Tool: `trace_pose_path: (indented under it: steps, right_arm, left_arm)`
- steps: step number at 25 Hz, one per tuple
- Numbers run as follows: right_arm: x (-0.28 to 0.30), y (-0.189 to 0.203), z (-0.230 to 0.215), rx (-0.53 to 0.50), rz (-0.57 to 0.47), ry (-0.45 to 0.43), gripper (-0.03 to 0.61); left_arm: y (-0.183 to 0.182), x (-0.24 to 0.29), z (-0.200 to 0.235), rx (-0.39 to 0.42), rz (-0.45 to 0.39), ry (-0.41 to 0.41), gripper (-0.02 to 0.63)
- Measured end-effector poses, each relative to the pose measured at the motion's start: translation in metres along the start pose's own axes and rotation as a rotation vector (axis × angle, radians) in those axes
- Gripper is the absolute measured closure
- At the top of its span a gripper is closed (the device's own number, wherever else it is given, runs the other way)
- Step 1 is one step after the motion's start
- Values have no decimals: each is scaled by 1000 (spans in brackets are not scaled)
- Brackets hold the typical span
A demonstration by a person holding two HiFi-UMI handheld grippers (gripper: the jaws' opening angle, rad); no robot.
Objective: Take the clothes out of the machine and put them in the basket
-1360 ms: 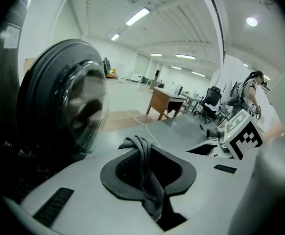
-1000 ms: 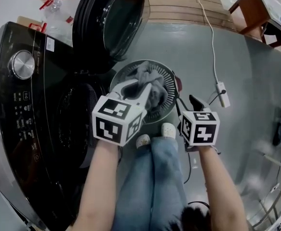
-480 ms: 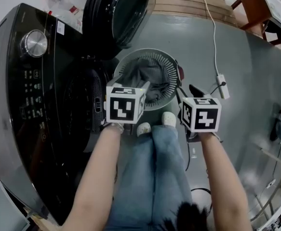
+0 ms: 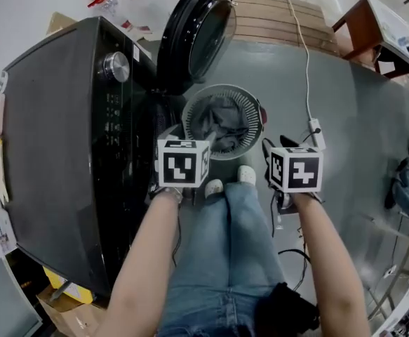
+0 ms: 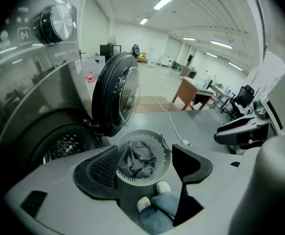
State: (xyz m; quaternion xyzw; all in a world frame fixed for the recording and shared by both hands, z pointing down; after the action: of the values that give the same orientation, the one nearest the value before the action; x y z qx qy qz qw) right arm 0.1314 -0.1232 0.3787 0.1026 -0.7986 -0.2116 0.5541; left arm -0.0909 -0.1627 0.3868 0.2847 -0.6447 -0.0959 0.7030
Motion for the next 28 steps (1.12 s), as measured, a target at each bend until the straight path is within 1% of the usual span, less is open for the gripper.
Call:
trace_pose_path:
  steps: [3, 7, 8, 11, 14, 16, 18, 19, 21, 23, 25, 28]
  right_arm:
    - [-23, -2, 14, -7, -14, -6, 403]
    - [-52, -5, 35, -13, -29, -3, 403]
    - [-59, -7, 40, -15, -31, -1, 403]
    - [-86, -14, 57, -5, -43, 1, 403]
    - [-114, -24, 72, 16, -87, -26, 403]
    - [-132, -32, 82, 18, -153, -52, 403]
    - [-150, -40, 95, -22, -245, -76, 403]
    - [-158, -43, 101, -52, -272, -82, 403]
    - [-169, -46, 107, -96, -287, -85, 403]
    - [-174, -47, 110, -103, -289, -93, 403]
    - [-176, -45, 111, -100, -289, -107, 403]
    - [-183, -42, 111, -128, -285, -120, 403]
  left_arm:
    - [-1, -24, 1, 21, -12, 11, 273]
    - [-1, -59, -6, 75, -38, 34, 275]
    - [-1, -66, -5, 75, -41, 35, 276]
    - [-4, -88, -1, 43, -58, 51, 286]
    - [-13, -110, 3, 47, -96, 46, 307]
    - [-21, -125, 5, 32, -125, 48, 307]
    - [-27, -138, 7, 14, -156, 52, 307]
    - [-30, -145, 7, 13, -169, 52, 307]
    - [-35, -157, 8, 19, -200, 45, 307]
    - [-41, -169, 10, 20, -232, 35, 307]
    - [-44, -179, 11, 9, -261, 26, 307]
    - [-45, -194, 10, -23, -306, 9, 307]
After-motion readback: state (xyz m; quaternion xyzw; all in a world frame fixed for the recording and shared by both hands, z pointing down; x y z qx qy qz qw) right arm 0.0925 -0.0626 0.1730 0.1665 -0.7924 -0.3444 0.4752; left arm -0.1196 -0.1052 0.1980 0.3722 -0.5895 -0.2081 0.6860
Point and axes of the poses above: the fingertips, and each gripper's own axes: x forward along the fingers, z to its left, y out of its underside, the point moved 7 cm from there along -x, backward along the fingers, and after that the axes turned 11 degrees about -y, right-handed, at the moved point
